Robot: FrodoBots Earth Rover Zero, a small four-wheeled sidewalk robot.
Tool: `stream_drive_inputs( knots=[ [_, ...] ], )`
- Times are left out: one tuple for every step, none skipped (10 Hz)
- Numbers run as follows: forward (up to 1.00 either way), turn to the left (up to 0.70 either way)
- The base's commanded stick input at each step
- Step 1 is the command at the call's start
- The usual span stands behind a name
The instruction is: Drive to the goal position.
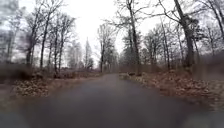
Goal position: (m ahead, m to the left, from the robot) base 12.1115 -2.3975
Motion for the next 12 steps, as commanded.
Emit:
stream_drive_inputs(
  knots=[
    [1.0, 0.0],
    [1.0, 0.0],
    [1.0, 0.0],
    [1.0, 0.0],
    [1.0, 0.0],
    [1.0, 0.0],
    [1.0, 0.0],
    [1.0, 0.0],
    [1.0, 0.0],
    [1.0, 0.0],
    [1.0, 0.0],
    [1.0, 0.0]
  ],
)
